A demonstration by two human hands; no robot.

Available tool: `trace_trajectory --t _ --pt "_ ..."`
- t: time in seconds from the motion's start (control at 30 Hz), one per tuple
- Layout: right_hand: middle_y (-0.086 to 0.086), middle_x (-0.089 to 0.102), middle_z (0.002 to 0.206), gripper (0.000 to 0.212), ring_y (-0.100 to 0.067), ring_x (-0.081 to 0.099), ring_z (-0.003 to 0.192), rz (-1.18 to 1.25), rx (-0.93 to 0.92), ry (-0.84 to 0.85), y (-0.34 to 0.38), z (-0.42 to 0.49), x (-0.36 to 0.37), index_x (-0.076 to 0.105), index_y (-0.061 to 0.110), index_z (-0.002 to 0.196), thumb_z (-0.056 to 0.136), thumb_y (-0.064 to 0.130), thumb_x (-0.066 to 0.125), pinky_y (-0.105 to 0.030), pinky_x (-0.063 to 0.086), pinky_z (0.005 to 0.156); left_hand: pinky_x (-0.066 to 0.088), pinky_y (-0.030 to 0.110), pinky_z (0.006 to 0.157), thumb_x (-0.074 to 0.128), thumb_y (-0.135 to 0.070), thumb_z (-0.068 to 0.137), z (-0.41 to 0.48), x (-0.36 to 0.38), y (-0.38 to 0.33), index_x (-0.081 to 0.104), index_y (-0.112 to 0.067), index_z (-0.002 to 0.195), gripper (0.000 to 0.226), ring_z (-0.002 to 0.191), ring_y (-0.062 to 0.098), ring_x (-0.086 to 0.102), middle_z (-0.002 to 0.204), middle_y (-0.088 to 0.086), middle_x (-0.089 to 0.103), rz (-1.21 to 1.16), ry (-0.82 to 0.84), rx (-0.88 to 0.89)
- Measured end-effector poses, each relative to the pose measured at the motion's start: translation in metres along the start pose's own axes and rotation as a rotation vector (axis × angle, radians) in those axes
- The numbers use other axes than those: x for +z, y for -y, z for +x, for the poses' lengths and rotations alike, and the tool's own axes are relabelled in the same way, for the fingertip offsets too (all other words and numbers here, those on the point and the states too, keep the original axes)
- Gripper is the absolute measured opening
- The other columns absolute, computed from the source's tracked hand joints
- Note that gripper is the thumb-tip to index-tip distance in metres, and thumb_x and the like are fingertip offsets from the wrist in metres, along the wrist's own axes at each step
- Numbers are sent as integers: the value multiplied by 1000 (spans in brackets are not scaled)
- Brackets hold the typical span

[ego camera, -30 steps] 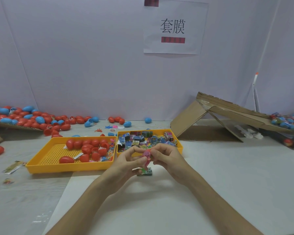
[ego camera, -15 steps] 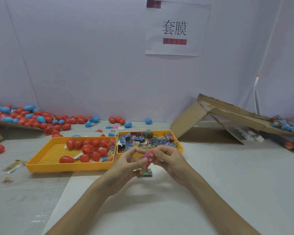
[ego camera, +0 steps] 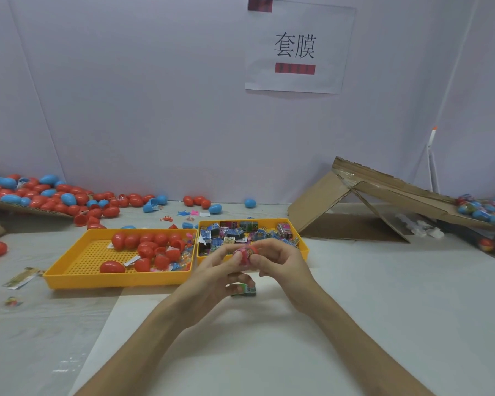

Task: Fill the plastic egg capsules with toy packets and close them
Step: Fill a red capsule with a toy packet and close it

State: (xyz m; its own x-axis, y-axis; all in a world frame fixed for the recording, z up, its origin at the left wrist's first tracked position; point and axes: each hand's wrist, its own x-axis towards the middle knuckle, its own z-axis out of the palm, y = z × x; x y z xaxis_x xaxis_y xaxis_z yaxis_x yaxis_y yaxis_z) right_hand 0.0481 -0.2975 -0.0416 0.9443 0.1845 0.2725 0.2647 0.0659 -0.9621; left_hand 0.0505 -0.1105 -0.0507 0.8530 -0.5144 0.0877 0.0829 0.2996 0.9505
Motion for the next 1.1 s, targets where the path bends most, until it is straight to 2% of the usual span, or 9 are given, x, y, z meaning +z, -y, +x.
trace_trajectory --t 0.1,0.27,0.43,0.63,0.77,0.87,1.0,1.1 --pt "-6 78 101 24 -19 72 93 -10 1 -13 0 0 0 74 28 100 77 32 81 -25 53 69 56 32 77 64 -40 94 1 0 1 55 -11 135 52 88 24 68 117 17 71 -13 1 -16" --pt "-4 77 101 28 -16 72 92 -9 2 -1 -1 0 -1 76 32 97 72 40 84 -22 53 69 57 34 79 60 -44 96 2 0 1 50 -7 137 57 91 24 69 120 18 70 -16 18 -30" --pt "-4 77 97 17 -14 71 88 18 26 -1 -2 1 -2 76 32 87 73 34 85 -24 54 69 56 40 91 57 -49 98 2 0 2 49 -8 139 59 94 25 68 131 18 66 -2 55 -42" --pt "-9 76 92 14 -16 69 83 67 19 15 -4 2 -6 78 24 85 73 24 83 -24 53 68 52 39 90 52 -48 101 1 3 0 47 -10 141 55 94 23 68 132 15 66 30 56 -67" --pt "-10 75 91 15 -17 68 83 78 15 22 -4 2 -8 77 20 86 72 23 83 -25 53 69 46 47 97 44 -43 105 0 5 0 45 -10 142 50 93 24 68 133 13 67 43 51 -73" --pt "-8 76 91 22 -17 68 83 85 14 17 -4 2 -8 74 14 90 72 24 82 -26 53 71 49 44 93 43 -43 105 0 8 -1 47 -11 141 48 92 24 68 130 12 68 45 42 -72" --pt "-5 76 92 21 -16 70 85 82 34 14 -3 2 -7 73 16 93 78 30 79 -25 54 70 49 44 92 43 -41 105 0 7 0 48 -10 140 47 90 24 67 130 12 68 48 27 -49" --pt "-5 74 91 30 -19 70 88 96 76 19 -2 2 -6 71 13 98 82 38 76 -25 54 69 56 39 84 52 -38 101 0 6 0 52 -12 137 44 87 23 68 121 10 72 53 -10 -19"
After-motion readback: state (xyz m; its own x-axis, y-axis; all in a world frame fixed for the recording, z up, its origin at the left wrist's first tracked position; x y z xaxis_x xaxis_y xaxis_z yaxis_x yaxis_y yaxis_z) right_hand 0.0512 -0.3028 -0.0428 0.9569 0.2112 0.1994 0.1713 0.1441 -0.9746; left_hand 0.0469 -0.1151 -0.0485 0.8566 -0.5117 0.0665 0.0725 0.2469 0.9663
